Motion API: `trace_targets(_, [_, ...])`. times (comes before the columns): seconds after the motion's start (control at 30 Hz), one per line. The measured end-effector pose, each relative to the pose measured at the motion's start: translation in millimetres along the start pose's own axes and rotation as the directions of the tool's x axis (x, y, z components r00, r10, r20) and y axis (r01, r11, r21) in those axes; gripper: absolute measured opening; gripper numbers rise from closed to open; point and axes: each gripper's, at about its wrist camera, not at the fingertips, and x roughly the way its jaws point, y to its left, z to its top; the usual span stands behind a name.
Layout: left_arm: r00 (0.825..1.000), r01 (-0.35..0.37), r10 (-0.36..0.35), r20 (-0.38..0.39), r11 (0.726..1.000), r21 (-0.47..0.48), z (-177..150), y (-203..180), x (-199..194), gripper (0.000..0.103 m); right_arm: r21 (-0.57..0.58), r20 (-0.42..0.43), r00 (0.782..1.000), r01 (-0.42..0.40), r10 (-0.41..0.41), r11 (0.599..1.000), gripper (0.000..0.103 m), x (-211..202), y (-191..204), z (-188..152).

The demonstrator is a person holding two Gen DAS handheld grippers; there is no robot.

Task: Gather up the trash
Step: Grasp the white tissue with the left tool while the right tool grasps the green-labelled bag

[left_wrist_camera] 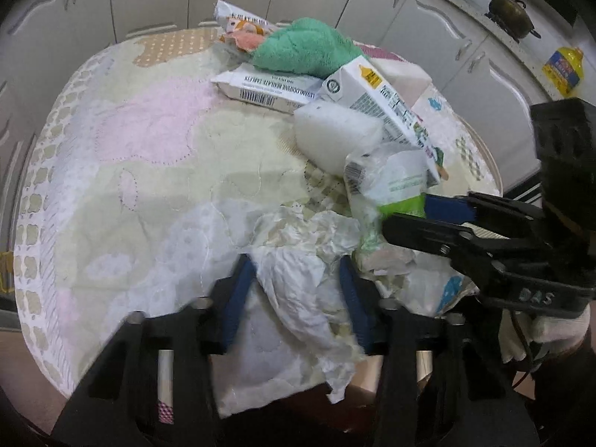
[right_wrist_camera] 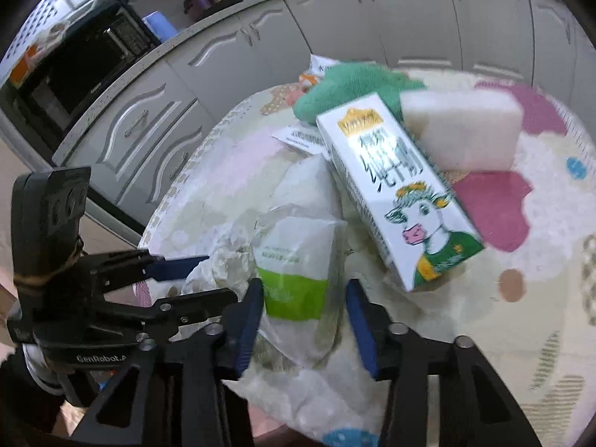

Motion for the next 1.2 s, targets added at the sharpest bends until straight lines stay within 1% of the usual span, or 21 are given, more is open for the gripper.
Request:
trace_targets(0.07, [1.0, 0.003, -0.003, 0.0, 1.0, -0.003, -0.5, 4.3, 0.5, 0.025, 0.007, 0.0, 1.0, -0.017, 0.017, 1.0, 0.027, 3.1, -1.1, -1.0])
trace_targets(0.1, [1.0, 0.008, -0.008, 0.001, 1.0, -0.004, -0.1, 5.3, -0.6, 0.023, 0.002, 0.009, 1.0, -0.022, 0.022, 1.0, 0.022, 0.5, 0.0, -2.0])
trace_targets(0.13, [1.0, 0.018, -0.017, 0.003, 1.0, -0.007, 0.5, 6.6, -3.4, 0.022, -0.007, 0.016, 1.0, -0.026, 0.026, 1.0, 0.021, -3.9, 1.5, -2.2])
trace_targets(0.2, [0.999, 0.035, -0.035, 0.017, 0.999, -0.017, 2.6, 10.5, -15.0, 0.021, -0.024, 0.041, 0.999, -0.028, 0.029, 0.999, 0.019, -17.3, 2.8, -1.8])
trace_targets(0.3, [0.997, 0.03, -0.03, 0.066, 1.0, -0.001, 9.5, 6.7, -36.4, 0.021, -0.038, 0.086, 0.995, -0.043, 0.047, 0.998, 0.019, -42.1, 2.4, -0.1])
trace_targets(0.43, [0.992, 0.031, -0.035, 0.122, 0.999, 0.036, 21.4, -8.4, -60.9, 0.021, -0.041, 0.14, 0.989, -0.035, 0.04, 0.999, 0.019, -72.7, -4.5, 0.0])
trace_targets(0.5, [0.99, 0.035, -0.042, 0.138, 0.998, 0.052, 27.5, -18.2, -66.1, 0.021, -0.025, 0.165, 0.986, -0.026, 0.029, 0.999, 0.019, -86.0, -12.6, -0.7])
trace_targets(0.7, [0.983, 0.065, -0.085, 0.165, 0.99, 0.126, 50.4, -58.9, -68.0, 0.021, 0.042, 0.234, 0.971, 0.035, -0.044, 0.998, 0.019, -125.6, -43.0, -5.4])
trace_targets(0.9, [0.975, 0.097, -0.133, 0.176, 0.975, 0.202, 72.3, -110.5, -58.8, 0.021, 0.115, 0.288, 0.948, 0.104, -0.134, 0.988, 0.019, -165.7, -79.7, -12.0])
trace_targets(1.0, [0.973, 0.105, -0.151, 0.176, 0.964, 0.246, 85.4, -141.6, -49.9, 0.021, 0.152, 0.305, 0.936, 0.132, -0.174, 0.98, 0.019, -177.6, -94.8, -13.1])
trace_targets(1.2, [0.973, 0.115, -0.168, 0.161, 0.948, 0.297, 108.6, -189.0, -28.0, 0.021, 0.232, 0.329, 0.91, 0.181, -0.252, 0.956, 0.019, -203.7, -130.4, -21.1])
